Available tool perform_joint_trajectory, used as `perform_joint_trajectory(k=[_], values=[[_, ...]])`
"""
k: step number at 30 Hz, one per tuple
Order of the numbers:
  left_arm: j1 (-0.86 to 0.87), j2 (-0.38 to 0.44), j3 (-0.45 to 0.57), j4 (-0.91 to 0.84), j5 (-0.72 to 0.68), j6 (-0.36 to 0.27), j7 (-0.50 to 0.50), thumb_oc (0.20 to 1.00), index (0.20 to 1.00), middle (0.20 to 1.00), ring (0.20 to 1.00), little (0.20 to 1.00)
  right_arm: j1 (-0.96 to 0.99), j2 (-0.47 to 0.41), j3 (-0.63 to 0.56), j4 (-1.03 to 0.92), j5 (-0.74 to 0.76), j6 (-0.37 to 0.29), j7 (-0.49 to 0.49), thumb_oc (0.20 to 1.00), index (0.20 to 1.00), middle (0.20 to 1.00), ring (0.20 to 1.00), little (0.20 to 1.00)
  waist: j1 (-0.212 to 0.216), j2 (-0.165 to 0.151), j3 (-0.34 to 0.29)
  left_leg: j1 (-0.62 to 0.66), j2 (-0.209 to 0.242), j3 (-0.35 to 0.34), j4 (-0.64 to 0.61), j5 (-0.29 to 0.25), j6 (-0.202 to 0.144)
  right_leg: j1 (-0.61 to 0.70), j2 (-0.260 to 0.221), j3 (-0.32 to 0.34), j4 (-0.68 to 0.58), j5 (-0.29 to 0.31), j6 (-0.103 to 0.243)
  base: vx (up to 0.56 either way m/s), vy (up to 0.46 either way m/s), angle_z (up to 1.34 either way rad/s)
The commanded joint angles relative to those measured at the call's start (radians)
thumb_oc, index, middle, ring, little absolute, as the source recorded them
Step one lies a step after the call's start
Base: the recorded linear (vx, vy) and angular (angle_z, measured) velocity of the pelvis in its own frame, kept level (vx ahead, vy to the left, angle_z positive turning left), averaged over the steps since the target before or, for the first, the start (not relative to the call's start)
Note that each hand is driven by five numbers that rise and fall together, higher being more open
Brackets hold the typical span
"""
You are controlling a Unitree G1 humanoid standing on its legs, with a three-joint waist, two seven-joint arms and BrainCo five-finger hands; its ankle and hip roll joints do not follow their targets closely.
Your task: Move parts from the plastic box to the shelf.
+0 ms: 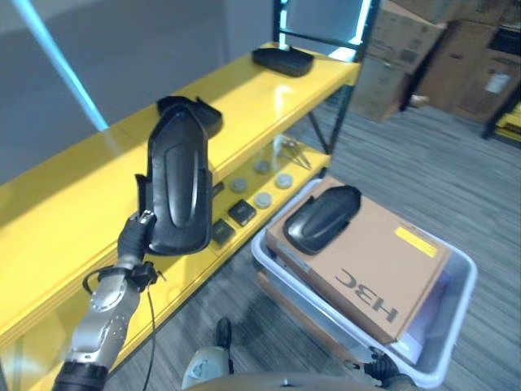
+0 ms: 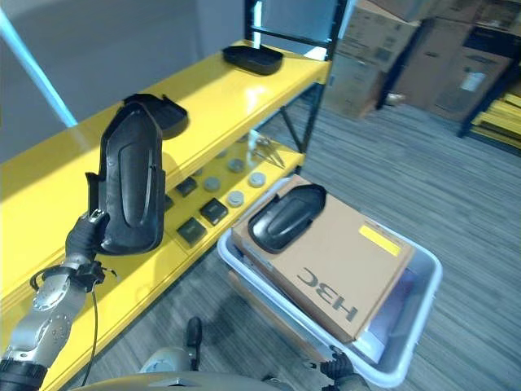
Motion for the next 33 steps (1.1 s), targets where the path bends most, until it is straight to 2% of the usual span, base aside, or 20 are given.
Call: perform_joint_trajectory(k=[1, 2, 5, 6, 10, 12, 13, 14, 17, 18, 20, 21, 23, 24, 26, 27, 28, 31, 32, 33], values=[[-0.106, 0.063, 0.093, -0.035, -0.027, -0.121, -0.01, 0.2, 0.2, 0.2, 0.2, 0.2, -0.055, 0.028, -0.017, -0.014, 0.03, -0.027, -0.048, 1.0, 1.0, 1.0, 1.0, 1.0, -0.033, -0.036, 0.027, 0.001, 0.095, 0.064, -0.033, 0.329, -0.228, -0.024, -0.012, 0.06, -0.199, 0.158, 0.103, 0.0, 0.046, 1.9], [-0.104, 0.066, 0.093, -0.025, -0.024, -0.132, 0.003, 0.2, 0.2, 0.2, 0.2, 0.2, -0.046, 0.032, -0.014, -0.027, 0.021, -0.027, -0.049, 1.0, 1.0, 1.0, 1.0, 1.0, -0.042, -0.032, 0.026, 0.001, 0.117, 0.131, -0.031, 0.369, -0.243, -0.02, -0.011, 0.018, -0.195, 0.166, 0.103, 0.02, 0.051, 1.2], [-0.103, 0.062, 0.097, -0.032, -0.009, -0.137, 0.036, 0.2, 0.2, 0.2, 0.2, 0.2, -0.039, 0.04, -0.004, -0.037, -0.013, -0.026, -0.04, 1.0, 1.0, 1.0, 1.0, 1.0, -0.043, -0.033, 0.024, 0.003, 0.126, 0.184, -0.028, 0.389, -0.248, -0.011, -0.012, -0.019, -0.188, 0.169, 0.101, 0.1, 0.087, 1.13], [-0.099, 0.058, 0.104, -0.04, -0.002, -0.133, 0.045, 0.2, 0.2, 0.2, 0.2, 0.2, -0.034, 0.045, 0.004, -0.04, -0.034, -0.03, -0.038, 1.0, 1.0, 1.0, 1.0, 1.0, -0.034, -0.031, 0.02, -0.008, 0.124, 0.187, -0.026, 0.407, -0.254, -0.005, -0.012, -0.031, -0.18, 0.166, 0.099, 0.21, 0.162, 0.91], [-0.088, 0.052, 0.118, -0.056, 0.024, -0.128, 0.042, 0.2, 0.2, 0.2, 0.2, 0.2, -0.051, 0.053, 0.022, -0.032, -0.023, -0.036, -0.04, 1.0, 1.0, 1.0, 1.0, 1.0, -0.008, -0.035, 0.013, -0.017, 0.097, 0.169, -0.025, 0.376, -0.233, 0.008, -0.019, -0.03, -0.163, 0.145, 0.092, 0.18, 0.131, 0.27], [-0.081, 0.046, 0.122, -0.057, 0.037, -0.128, 0.04, 0.2, 0.2, 0.2, 0.2, 0.2, -0.073, 0.061, 0.036, -0.025, 0.009, -0.037, -0.04, 1.0, 1.0, 1.0, 1.0, 1.0, 0.016, -0.042, 0.002, -0.019, 0.049, 0.146, -0.015, 0.304, -0.187, 0.016, -0.033, -0.022, -0.139, 0.121, 0.089, 0.25, 0.194, 0.27], [-0.08, 0.046, 0.122, -0.057, 0.035, -0.129, 0.038, 0.2, 0.2, 0.2, 0.2, 0.2, -0.075, 0.062, 0.038, -0.028, 0.011, -0.034, -0.037, 1.0, 1.0, 1.0, 1.0, 1.0, 0.019, -0.043, -0.001, -0.02, 0.042, 0.145, -0.009, 0.293, -0.179, 0.019, -0.036, -0.022, -0.134, 0.114, 0.089, 0.35, 0.251, 0.21], [-0.083, 0.049, 0.125, -0.056, 0.032, -0.128, 0.032, 0.2, 0.2, 0.2, 0.2, 0.2, -0.082, 0.067, 0.045, -0.041, 0.01, -0.023, -0.026, 1.0, 1.0, 1.0, 1.0, 1.0, 0.028, -0.047, -0.009, -0.017, 0.015, 0.15, 0.009, 0.254, -0.148, 0.031, -0.045, -0.024, -0.113, 0.086, 0.089, 0.26, 0.18, 0.16], [-0.103, 0.056, 0.121, -0.04, 0.032, -0.114, 0.022, 0.2, 0.2, 0.2, 0.2, 0.2, -0.095, 0.078, 0.046, -0.036, 0.05, -0.013, -0.046, 1.0, 1.0, 1.0, 1.0, 1.0, 0.039, -0.053, -0.025, -0.019, -0.037, 0.135, 0.022, 0.209, -0.107, 0.056, -0.041, -0.006, -0.062, 0.029, 0.096, 0.2, 0.128, 0.11], [-0.105, 0.056, 0.12, -0.038, 0.031, -0.114, 0.022, 0.2, 0.2, 0.2, 0.2, 0.2, -0.095, 0.079, 0.046, -0.036, 0.051, -0.013, -0.046, 1.0, 1.0, 1.0, 1.0, 1.0, 0.04, -0.054, -0.024, -0.019, -0.039, 0.135, 0.022, 0.207, -0.105, 0.054, -0.044, -0.006, -0.056, 0.026, 0.097, 0.15, 0.094, 0.11], [-0.131, 0.067, 0.099, -0.018, 0.053, -0.122, 0.021, 0.2, 0.2, 0.2, 0.2, 0.2, -0.101, 0.085, 0.024, -0.027, 0.095, -0.008, -0.057, 1.0, 1.0, 1.0, 1.0, 1.0, 0.025, -0.055, -0.025, -0.001, -0.074, 0.128, 0.025, 0.173, -0.071, 0.02, -0.072, 0.015, 0.076, 0.025, 0.114, 0.19, 0.168, 0.16], [-0.149, 0.076, 0.082, -0.004, 0.084, -0.134, 0.033, 0.2, 0.2, 0.2, 0.2, 0.2, -0.101, 0.086, -0.001, -0.015, 0.096, -0.006, -0.051, 1.0, 1.0, 1.0, 1.0, 1.0, 0.005, -0.054, -0.016, 0.011, -0.099, 0.125, 0.034, 0.137, -0.04, -0.043, -0.109, 0.052, 0.22, 0.048, 0.136, 0.21, 0.192, 0.22], [-0.168, 0.094, 0.069, 0.001, 0.073, -0.129, 0.072, 0.2, 0.2, 0.2, 0.2, 0.2, -0.102, 0.094, -0.022, 0.013, 0.065, 0.002, -0.045, 1.0, 1.0, 1.0, 1.0, 1.0, -0.034, -0.048, 0.01, 0.037, -0.121, 0.115, 0.034, 0.1, -0.019, -0.145, -0.134, 0.135, 0.324, 0.081, 0.155, 0.18, 0.054, 0.25], [-0.178, 0.099, 0.064, 0.0, 0.068, -0.126, 0.083, 0.2, 0.2, 0.2, 0.2, 0.2, -0.104, 0.098, -0.024, 0.032, 0.061, -0.005, -0.044, 1.0, 1.0, 1.0, 1.0, 1.0, -0.042, -0.045, 0.019, 0.048, -0.121, 0.109, 0.027, 0.1, -0.023, -0.163, -0.14, 0.154, 0.299, 0.084, 0.151, 0.13, -0.211, 0.26], [-0.224, 0.105, 0.044, 0.01, 0.076, -0.114, 0.111, 0.2, 0.2, 0.2, 0.2, 0.2, -0.106, 0.097, -0.032, 0.089, 0.057, -0.046, -0.031, 1.0, 1.0, 1.0, 1.0, 1.0, -0.068, -0.042, 0.047, 0.085, -0.103, 0.086, 0.006, 0.115, -0.058, -0.174, -0.152, 0.196, 0.127, 0.116, 0.142, 0.09, -0.348, 0.2], [-0.248, 0.105, 0.022, 0.022, 0.082, -0.111, 0.131, 0.2, 0.2, 0.2, 0.2, 0.2, -0.098, 0.098, -0.039, 0.109, 0.058, -0.061, -0.026, 1.0, 1.0, 1.0, 1.0, 1.0, -0.088, -0.048, 0.055, 0.109, -0.093, 0.062, -0.003, 0.112, -0.071, -0.191, -0.164, 0.233, 0.024, 0.181, 0.154, 0.12, -0.332, 0.26], [-0.258, 0.107, 0.009, 0.03, 0.084, -0.112, 0.141, 0.2, 0.2, 0.2, 0.2, 0.2, -0.091, 0.101, -0.047, 0.12, 0.052, -0.065, -0.02, 1.0, 1.0, 1.0, 1.0, 1.0, -0.101, -0.053, 0.06, 0.125, -0.086, 0.05, -0.005, 0.102, -0.074, -0.205, -0.171, 0.262, -0.017, 0.22, 0.169, 0.16, -0.338, 0.43], [-0.259, 0.101, 0.003, 0.045, 0.091, -0.107, 0.142, 0.2, 0.2, 0.2, 0.2, 0.2, -0.079, 0.105, -0.05, 0.123, 0.049, -0.015, 0.011, 1.0, 1.0, 1.0, 1.0, 1.0, -0.119, -0.063, 0.064, 0.155, -0.066, 0.044, -0.004, 0.087, -0.077, -0.21, -0.186, 0.278, -0.045, 0.255, 0.187, 0.12, -0.203, 0.71], [-0.261, 0.092, 0.007, 0.044, 0.103, -0.086, 0.145, 0.2, 0.2, 0.2, 0.2, 0.2, -0.068, 0.108, -0.047, 0.132, 0.063, 0.041, 0.046, 1.0, 1.0, 1.0, 1.0, 1.0, -0.122, -0.071, 0.056, 0.174, -0.043, 0.053, -0.007, 0.089, -0.091, -0.19, -0.18, 0.262, -0.075, 0.247, 0.194, 0.15, -0.27, 0.53], [-0.267, 0.086, 0.009, 0.045, 0.118, -0.066, 0.148, 0.2, 0.2, 0.2, 0.2, 0.2, -0.061, 0.113, -0.048, 0.165, 0.064, 0.042, 0.054, 1.0, 1.0, 1.0, 1.0, 1.0, -0.123, -0.076, 0.047, 0.18, -0.027, 0.054, -0.008, 0.097, -0.103, -0.17, -0.168, 0.249, -0.101, 0.242, 0.195, 0.18, -0.314, 0.41]])
